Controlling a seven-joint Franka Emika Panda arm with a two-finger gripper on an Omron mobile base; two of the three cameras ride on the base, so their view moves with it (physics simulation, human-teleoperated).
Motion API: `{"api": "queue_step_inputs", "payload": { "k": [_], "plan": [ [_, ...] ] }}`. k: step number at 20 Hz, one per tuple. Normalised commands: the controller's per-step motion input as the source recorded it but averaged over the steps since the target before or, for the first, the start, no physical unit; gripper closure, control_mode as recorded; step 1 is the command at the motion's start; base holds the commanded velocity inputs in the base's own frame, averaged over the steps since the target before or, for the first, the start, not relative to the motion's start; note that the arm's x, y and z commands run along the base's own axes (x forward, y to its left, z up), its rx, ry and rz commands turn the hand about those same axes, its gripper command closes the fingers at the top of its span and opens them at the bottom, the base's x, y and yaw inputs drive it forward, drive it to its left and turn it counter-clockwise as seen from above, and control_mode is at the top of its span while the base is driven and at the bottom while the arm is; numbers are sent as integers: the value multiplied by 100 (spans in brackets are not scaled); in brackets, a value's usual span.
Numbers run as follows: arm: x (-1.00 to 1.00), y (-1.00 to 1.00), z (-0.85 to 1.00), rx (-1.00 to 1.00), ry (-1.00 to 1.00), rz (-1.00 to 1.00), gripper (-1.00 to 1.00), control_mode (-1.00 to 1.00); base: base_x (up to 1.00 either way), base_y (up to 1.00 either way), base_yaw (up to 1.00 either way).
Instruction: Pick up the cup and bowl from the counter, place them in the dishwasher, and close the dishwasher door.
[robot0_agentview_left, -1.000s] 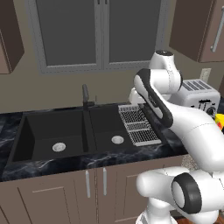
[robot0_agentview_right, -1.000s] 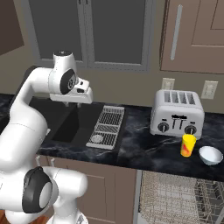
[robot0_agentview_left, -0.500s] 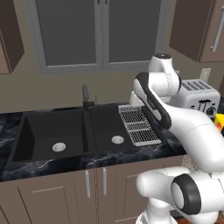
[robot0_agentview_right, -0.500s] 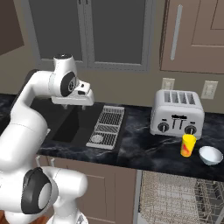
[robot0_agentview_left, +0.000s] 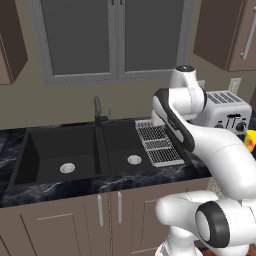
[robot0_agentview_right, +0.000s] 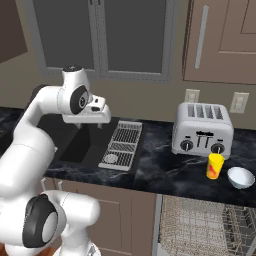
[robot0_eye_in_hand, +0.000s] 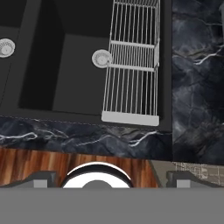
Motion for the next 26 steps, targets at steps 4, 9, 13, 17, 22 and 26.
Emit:
{"api": "queue_step_inputs", "payload": {
  "k": [4, 9, 13, 17, 22, 26],
  "plan": [
    [0, -24, -8, -4, 0, 0, -100, -100, 0, 0, 0],
    [0, -25, -10, -4, 0, 0, -100, -100, 0, 0, 0],
    [0, -25, -11, -2, 0, 0, -100, -100, 0, 0, 0],
    [0, -27, -10, -1, 0, 0, -100, -100, 0, 0, 0],
    [0, -31, -4, 0, 0, 0, -100, -100, 0, 0, 0],
    [0, -36, 0, 0, 0, 0, -100, -100, 0, 0, 0]
  ]
}}
